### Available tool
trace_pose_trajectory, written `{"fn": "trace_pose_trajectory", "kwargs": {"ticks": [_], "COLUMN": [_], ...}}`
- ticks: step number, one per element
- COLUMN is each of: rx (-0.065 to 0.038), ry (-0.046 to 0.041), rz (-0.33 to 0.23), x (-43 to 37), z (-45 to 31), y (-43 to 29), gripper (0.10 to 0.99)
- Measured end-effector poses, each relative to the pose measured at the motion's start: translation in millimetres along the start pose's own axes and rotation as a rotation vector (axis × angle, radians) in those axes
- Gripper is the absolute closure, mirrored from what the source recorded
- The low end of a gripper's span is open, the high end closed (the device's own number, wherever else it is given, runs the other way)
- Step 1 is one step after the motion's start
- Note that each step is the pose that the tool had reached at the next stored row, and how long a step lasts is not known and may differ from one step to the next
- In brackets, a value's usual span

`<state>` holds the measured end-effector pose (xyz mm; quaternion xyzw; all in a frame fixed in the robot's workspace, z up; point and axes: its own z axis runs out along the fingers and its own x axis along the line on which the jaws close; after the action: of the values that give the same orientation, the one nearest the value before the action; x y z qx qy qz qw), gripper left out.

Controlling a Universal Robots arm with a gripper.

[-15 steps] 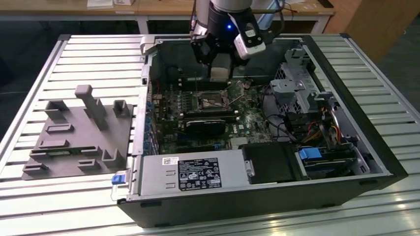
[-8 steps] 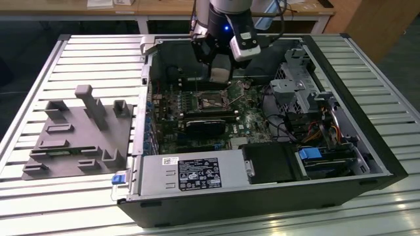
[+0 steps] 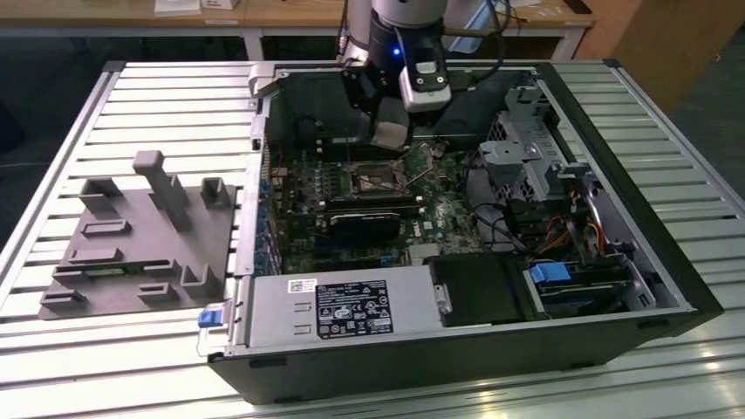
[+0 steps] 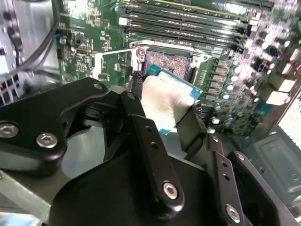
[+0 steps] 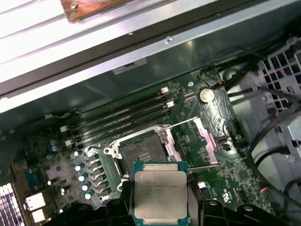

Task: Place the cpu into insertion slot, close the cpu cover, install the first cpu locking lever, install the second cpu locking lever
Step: 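Place the cpu into insertion slot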

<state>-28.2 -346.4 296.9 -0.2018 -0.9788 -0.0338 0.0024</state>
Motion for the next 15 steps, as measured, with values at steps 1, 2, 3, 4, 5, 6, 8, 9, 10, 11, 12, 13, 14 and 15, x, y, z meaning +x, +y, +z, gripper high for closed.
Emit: {"fn": "trace_pose_trajectory", "kwargs": {"ticks": [1, 2, 3, 4, 5, 6, 8, 9, 10, 11, 12, 13, 14, 15], "rx": [0.000, -0.001, -0.001, -0.001, -0.002, -0.002, -0.003, -0.003, -0.003, -0.004, -0.004, -0.004, -0.005, -0.005], "ry": [-0.0012, -0.0024, -0.0036, -0.0048, -0.0059, -0.0071, -0.0095, -0.0106, -0.0119, -0.0131, -0.0143, -0.0155, -0.0166, -0.0178], "rz": [0.018, 0.036, 0.055, 0.073, 0.091, 0.109, 0.145, 0.163, 0.182, 0.200, 0.218, 0.237, 0.254, 0.272], "x": [0.0, 0.0, 0.0, 0.0, 0.0, 0.0, -0.1, -0.1, -0.1, -0.1, -0.1, -0.1, -0.1, -0.1], "z": [0.3, 0.7, 1.1, 1.5, 1.8, 2.2, 2.8, 3.2, 3.5, 3.8, 4.2, 4.5, 4.9, 5.2], "y": [0.0, 0.0, -0.1, -0.1, -0.1, -0.1, -0.2, -0.2, -0.2, -0.3, -0.3, -0.3, -0.3, -0.4], "gripper": [0.549, 0.549, 0.549, 0.549, 0.549, 0.549, 0.549, 0.549, 0.549, 0.549, 0.549, 0.549, 0.549, 0.549]}}
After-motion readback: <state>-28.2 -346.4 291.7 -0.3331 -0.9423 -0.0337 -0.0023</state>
